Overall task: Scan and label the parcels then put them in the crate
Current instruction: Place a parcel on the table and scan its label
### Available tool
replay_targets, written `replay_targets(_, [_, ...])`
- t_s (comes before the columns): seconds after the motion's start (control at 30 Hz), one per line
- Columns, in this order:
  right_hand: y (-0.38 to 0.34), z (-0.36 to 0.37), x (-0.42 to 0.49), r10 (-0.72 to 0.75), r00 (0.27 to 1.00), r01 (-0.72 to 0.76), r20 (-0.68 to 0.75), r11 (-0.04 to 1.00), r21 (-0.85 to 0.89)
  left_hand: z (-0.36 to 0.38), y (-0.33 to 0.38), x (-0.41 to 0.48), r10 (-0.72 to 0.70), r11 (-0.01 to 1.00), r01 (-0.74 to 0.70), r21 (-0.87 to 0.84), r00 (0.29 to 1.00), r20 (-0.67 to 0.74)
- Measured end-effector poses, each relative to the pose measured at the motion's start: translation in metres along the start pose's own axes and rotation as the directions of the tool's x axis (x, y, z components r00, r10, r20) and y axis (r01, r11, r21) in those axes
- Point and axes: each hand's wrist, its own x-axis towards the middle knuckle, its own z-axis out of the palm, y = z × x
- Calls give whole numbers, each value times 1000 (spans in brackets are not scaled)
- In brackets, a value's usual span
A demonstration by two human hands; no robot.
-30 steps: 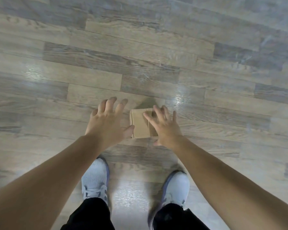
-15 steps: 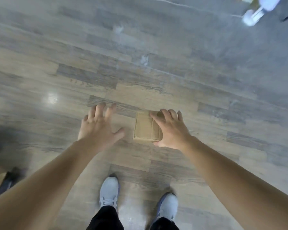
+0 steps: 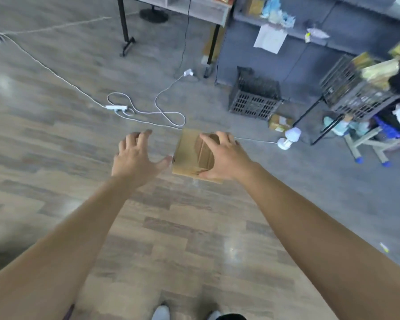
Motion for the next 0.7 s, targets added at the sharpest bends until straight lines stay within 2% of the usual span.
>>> replay_targets(0.17, [7,-49,19,-41,996,38,-80,999,-30,-47,30,45,94,994,-90,58,994,-60])
replay_targets(0.3, [33,-67,55,-71,989,65,-128,997,-52,-54,51,95,184,977,-171,127,978,-96])
replay_targets(0.6, [121,-116,191,-103,987,100,-124,994,-33,-41,117,242,136,970,-114,216,987,-90])
replay_targets(0.7, [140,-137,244,-141,984,134,-113,989,-64,-44,128,288,109,974,-80,214,986,-128])
